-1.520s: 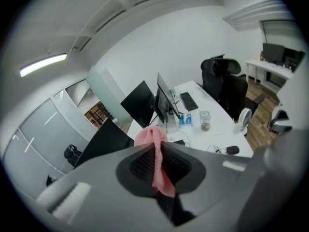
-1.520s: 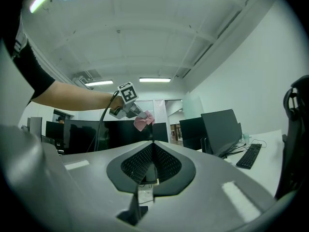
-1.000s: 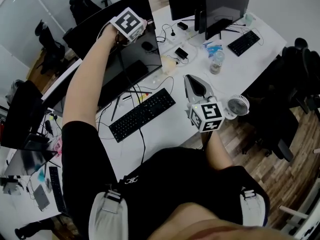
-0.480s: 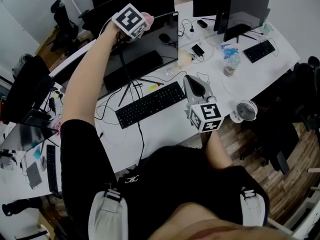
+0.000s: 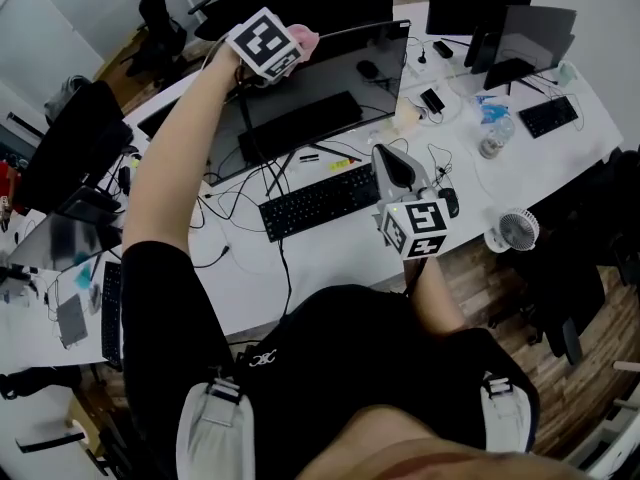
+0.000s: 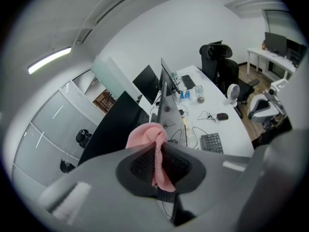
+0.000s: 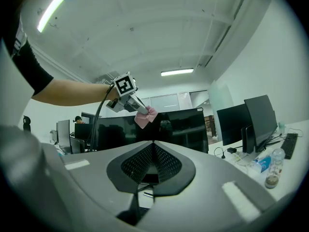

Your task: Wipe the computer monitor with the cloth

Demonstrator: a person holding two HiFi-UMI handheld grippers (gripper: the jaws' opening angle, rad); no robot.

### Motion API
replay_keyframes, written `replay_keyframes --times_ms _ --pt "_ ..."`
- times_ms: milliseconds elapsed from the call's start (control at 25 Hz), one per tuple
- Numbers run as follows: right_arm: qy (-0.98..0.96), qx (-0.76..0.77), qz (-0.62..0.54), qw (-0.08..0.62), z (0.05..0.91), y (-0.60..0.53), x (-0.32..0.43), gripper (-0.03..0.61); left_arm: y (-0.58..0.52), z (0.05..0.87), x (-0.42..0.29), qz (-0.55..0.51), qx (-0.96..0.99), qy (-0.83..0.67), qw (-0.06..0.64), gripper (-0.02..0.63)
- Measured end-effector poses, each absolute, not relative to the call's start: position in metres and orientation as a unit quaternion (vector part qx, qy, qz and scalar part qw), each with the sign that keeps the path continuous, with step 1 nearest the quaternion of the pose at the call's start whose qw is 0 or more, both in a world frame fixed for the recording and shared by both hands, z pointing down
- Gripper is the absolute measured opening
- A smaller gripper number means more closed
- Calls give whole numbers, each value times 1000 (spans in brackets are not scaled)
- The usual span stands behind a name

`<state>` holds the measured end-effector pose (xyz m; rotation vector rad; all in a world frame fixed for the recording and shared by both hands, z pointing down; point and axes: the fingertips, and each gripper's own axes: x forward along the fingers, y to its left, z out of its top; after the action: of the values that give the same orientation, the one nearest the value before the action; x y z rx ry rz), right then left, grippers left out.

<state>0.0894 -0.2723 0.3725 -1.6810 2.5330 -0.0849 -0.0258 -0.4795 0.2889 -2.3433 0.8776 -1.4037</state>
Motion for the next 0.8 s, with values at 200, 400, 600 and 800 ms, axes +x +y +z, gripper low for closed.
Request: replay_keyframes --times_ms 200,400,600,800 --pt "851 -522 -37 52 374 -275 34 2 -465 289 -85 -484 -808 317 112 64" --pt "872 -486 -38 47 372 -272 -24 2 -447 287 -148 -485 -798 344 103 64" --pt "890 -453 -38 34 374 -264 -78 2 -432 287 -215 -478 -791 373 82 64" --pt "905 -424 -33 21 377 -255 -121 2 -417 287 -276 -464 -784 406 70 65"
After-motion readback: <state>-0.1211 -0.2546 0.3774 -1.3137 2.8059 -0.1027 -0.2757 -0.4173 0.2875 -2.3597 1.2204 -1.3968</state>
